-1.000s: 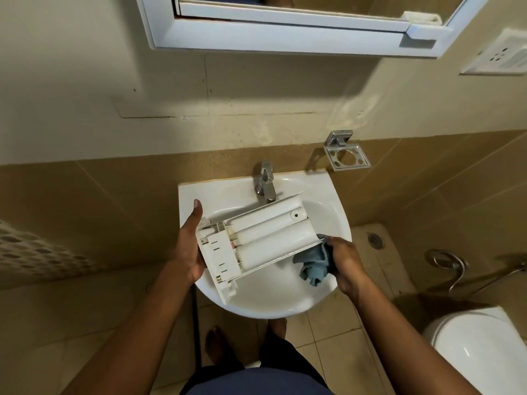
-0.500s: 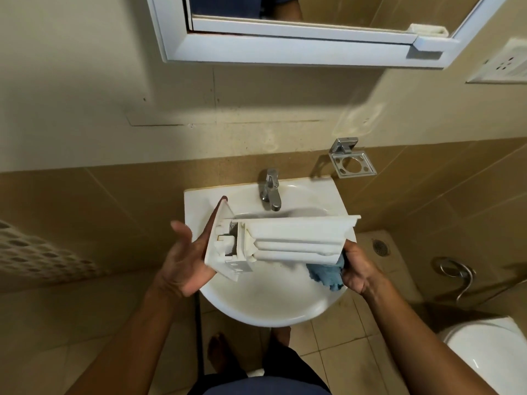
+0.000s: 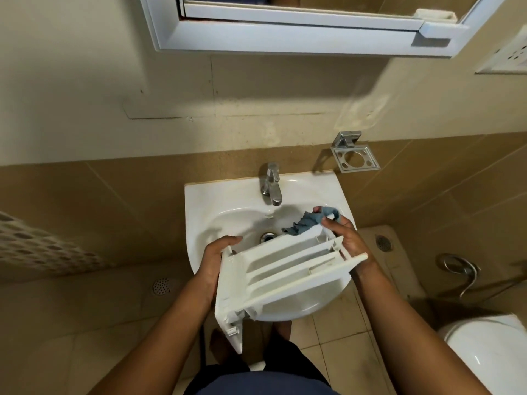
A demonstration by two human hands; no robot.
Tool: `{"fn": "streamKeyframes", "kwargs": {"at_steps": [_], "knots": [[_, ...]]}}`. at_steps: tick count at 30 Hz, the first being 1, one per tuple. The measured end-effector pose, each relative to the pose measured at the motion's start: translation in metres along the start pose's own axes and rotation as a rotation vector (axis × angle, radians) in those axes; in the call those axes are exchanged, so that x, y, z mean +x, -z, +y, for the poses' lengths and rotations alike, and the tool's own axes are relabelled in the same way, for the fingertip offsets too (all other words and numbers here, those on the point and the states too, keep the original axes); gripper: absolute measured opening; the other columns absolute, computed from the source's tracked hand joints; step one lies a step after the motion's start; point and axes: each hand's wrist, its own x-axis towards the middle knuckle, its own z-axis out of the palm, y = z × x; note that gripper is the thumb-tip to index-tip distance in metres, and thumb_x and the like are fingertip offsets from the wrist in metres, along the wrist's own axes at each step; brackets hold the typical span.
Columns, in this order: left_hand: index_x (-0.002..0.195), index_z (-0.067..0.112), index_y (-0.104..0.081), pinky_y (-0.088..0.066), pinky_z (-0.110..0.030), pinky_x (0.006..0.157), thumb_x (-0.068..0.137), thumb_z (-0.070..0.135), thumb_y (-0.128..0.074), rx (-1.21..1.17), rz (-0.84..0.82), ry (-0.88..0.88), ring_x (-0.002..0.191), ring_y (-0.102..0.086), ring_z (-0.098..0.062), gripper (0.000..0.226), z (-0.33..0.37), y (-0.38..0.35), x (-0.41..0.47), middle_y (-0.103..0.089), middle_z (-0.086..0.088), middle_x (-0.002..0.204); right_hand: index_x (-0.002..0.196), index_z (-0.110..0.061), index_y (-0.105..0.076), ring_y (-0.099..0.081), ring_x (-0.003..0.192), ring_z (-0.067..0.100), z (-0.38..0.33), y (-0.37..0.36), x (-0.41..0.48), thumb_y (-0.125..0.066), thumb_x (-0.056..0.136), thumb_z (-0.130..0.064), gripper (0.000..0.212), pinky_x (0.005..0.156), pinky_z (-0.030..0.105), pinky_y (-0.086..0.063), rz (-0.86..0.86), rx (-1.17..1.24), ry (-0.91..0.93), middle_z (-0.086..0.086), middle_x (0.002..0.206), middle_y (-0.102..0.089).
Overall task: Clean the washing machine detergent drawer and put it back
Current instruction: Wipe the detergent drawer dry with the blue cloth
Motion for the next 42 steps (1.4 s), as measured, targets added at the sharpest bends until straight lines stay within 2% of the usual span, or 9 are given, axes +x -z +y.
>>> {"fn": "streamKeyframes", "kwargs": {"at_steps": [7, 13, 17, 21, 24, 27, 30, 36, 42], "knots": [[0.095, 0.018, -0.073, -0.047, -0.040, 0.079, 0.053, 0.032, -0.078, 0.051, 0.001, -0.028, 0.081, -0.064, -0.032, 0.045, 0.014, 0.005, 0.004, -0.067, -0.012, 0.092, 0.127, -0.003, -0.068, -0.075, 0.093, 0.026, -0.032, -0.013, 0.006, -0.059, 0.103, -0.012, 0.027, 0.074, 0.033, -0.061, -0.089, -0.180, 0.019, 0.015, 0.109, -0.076], [0.137, 0.035, -0.062, -0.051, -0.049, 0.096, 0.063, 0.032, -0.067, 0.128, 0.060, -0.075, 0.108, -0.065, -0.037, 0.075, 0.025, 0.001, 0.009, -0.068, -0.012, 0.118, 0.082, -0.006, -0.075, -0.052, 0.058, 0.018, -0.046, -0.001, 0.026, -0.084, 0.081, -0.033, 0.029, 0.055, 0.031, -0.045, -0.004, -0.764, 0.169, 0.006, 0.065, -0.059], [0.139, 0.039, -0.060, -0.050, -0.051, 0.102, 0.058, 0.026, -0.065, 0.211, 0.095, -0.185, 0.119, -0.063, -0.038, 0.082, 0.033, 0.003, 0.018, -0.066, -0.013, 0.133, 0.099, -0.009, -0.079, -0.073, 0.085, 0.015, -0.057, 0.008, 0.033, -0.087, 0.082, -0.009, 0.019, 0.081, 0.041, -0.063, 0.145, -0.905, 0.271, 0.008, 0.096, -0.077], [0.134, 0.037, -0.065, -0.052, -0.052, 0.098, 0.061, 0.021, -0.062, 0.134, 0.083, -0.299, 0.119, -0.062, -0.044, 0.075, 0.037, 0.005, 0.026, -0.064, -0.018, 0.136, 0.114, -0.017, -0.078, -0.065, 0.095, 0.010, -0.049, -0.014, 0.020, -0.074, 0.090, -0.003, 0.028, 0.082, 0.020, -0.053, 0.150, -1.276, 0.625, -0.002, 0.113, -0.072], [0.132, 0.039, -0.068, -0.049, -0.053, 0.100, 0.055, 0.023, -0.066, 0.126, 0.053, -0.359, 0.119, -0.061, -0.044, 0.078, 0.039, 0.007, 0.027, -0.060, -0.020, 0.140, 0.126, -0.015, -0.073, -0.061, 0.111, 0.024, -0.026, -0.027, 0.012, -0.071, 0.084, 0.005, 0.047, 0.090, 0.029, -0.058, 0.098, -1.520, 0.737, 0.004, 0.127, -0.068], [0.132, 0.042, -0.067, -0.042, -0.054, 0.112, 0.055, 0.029, -0.069, 0.160, 0.040, -0.391, 0.129, -0.058, -0.037, 0.079, 0.039, 0.010, 0.028, -0.060, -0.011, 0.144, 0.120, -0.010, -0.075, -0.059, 0.109, 0.019, -0.020, -0.046, -0.005, -0.071, 0.078, 0.006, 0.045, 0.098, 0.012, -0.046, 0.048, -1.440, 0.875, 0.007, 0.122, -0.073], [0.138, 0.041, -0.063, -0.044, -0.047, 0.112, 0.064, 0.030, -0.071, 0.193, 0.049, -0.425, 0.130, -0.058, -0.027, 0.075, 0.038, 0.008, 0.028, -0.066, 0.003, 0.136, 0.115, -0.009, -0.077, -0.059, 0.109, 0.013, -0.019, -0.064, -0.017, -0.070, 0.083, 0.000, 0.034, 0.102, 0.012, -0.039, -0.140, -1.355, 0.983, 0.005, 0.119, -0.074], [0.113, 0.019, -0.072, -0.050, -0.039, 0.095, 0.074, 0.033, -0.075, 0.160, 0.053, -0.452, 0.106, -0.072, -0.024, 0.041, 0.031, -0.006, 0.026, -0.076, -0.004, 0.111, 0.108, -0.016, -0.077, -0.062, 0.100, 0.030, 0.009, -0.096, -0.008, -0.068, 0.088, -0.002, 0.026, 0.087, 0.036, -0.054, -0.040, -1.648, 0.636, 0.007, 0.117, -0.062], [0.134, 0.007, -0.066, -0.049, -0.044, 0.105, 0.086, 0.051, -0.075, 0.142, -0.104, -0.352, 0.115, -0.069, -0.033, 0.066, 0.024, -0.001, 0.028, -0.071, -0.019, 0.125, 0.098, -0.018, -0.083, -0.071, 0.091, 0.007, 0.011, -0.127, -0.001, -0.077, 0.080, 0.004, 0.029, 0.083, 0.017, -0.055, -0.142, -1.079, 0.400, -0.006, 0.099, -0.078]]}}
